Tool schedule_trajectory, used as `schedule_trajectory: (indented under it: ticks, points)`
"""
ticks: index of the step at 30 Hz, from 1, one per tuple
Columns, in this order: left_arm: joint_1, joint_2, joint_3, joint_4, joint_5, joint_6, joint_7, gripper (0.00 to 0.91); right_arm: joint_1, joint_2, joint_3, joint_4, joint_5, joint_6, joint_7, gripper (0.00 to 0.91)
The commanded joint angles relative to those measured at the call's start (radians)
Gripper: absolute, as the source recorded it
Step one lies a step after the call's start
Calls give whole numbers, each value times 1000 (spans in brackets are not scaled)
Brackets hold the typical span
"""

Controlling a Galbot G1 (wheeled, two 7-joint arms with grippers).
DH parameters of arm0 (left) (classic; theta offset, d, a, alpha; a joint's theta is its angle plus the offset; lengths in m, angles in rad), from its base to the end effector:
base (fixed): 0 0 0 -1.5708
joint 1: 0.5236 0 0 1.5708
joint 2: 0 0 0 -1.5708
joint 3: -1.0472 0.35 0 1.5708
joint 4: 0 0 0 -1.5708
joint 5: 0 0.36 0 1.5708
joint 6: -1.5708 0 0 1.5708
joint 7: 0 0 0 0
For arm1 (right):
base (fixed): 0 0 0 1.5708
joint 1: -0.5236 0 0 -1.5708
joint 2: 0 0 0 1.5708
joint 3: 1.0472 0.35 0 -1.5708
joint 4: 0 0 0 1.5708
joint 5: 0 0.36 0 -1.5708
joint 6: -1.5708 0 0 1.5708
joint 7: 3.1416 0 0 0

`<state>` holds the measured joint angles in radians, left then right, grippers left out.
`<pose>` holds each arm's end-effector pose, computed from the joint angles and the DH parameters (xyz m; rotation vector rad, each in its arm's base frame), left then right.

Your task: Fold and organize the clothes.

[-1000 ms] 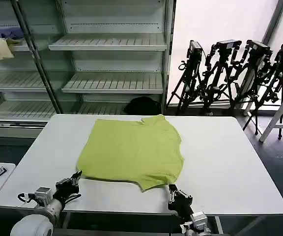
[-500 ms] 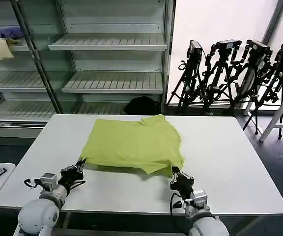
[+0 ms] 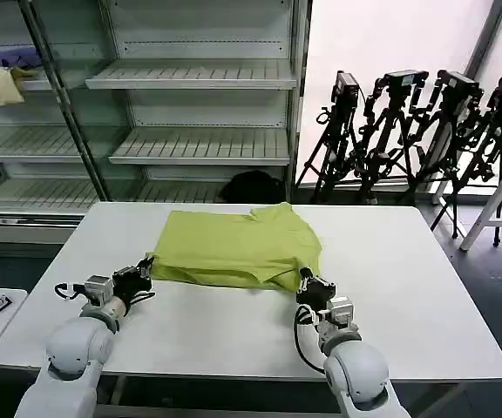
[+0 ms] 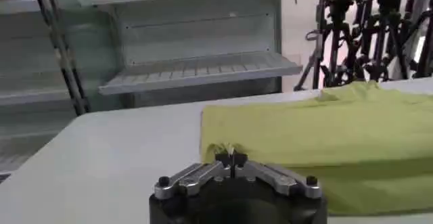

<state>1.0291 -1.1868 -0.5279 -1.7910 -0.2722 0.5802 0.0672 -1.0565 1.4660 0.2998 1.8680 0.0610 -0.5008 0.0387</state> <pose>0.3558 0.1031 -0.2446 -0.1372 -2.7783 -0.1620 0.3333 0.0504 -0.2543 0.2881 -2.8963 0.1079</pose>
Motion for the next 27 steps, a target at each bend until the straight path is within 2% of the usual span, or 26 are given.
schedule_trajectory:
  ticks: [1, 21, 22, 23, 24, 27]
  points:
    - [-94, -6, 38, 120, 70, 1, 4, 10, 123, 31, 3, -135, -24, -9, -3, 0]
    - [-112, -26, 41, 154, 121, -2, 11, 20, 204, 68, 12, -256, -74, 19, -7, 0]
    - [-114, -28, 42, 155, 125, -2, 9, 312, 205, 68, 13, -259, -76, 19, -5, 0]
    - [-115, -30, 43, 156, 127, -2, 9, 907, 207, 69, 15, -264, -79, 21, -2, 524]
    - [-116, -31, 44, 154, 128, -3, 8, 907, 208, 70, 17, -267, -82, 26, 1, 907]
    - [-117, -34, 45, 144, 129, -3, 3, 907, 205, 74, 25, -264, -82, 36, 5, 907]
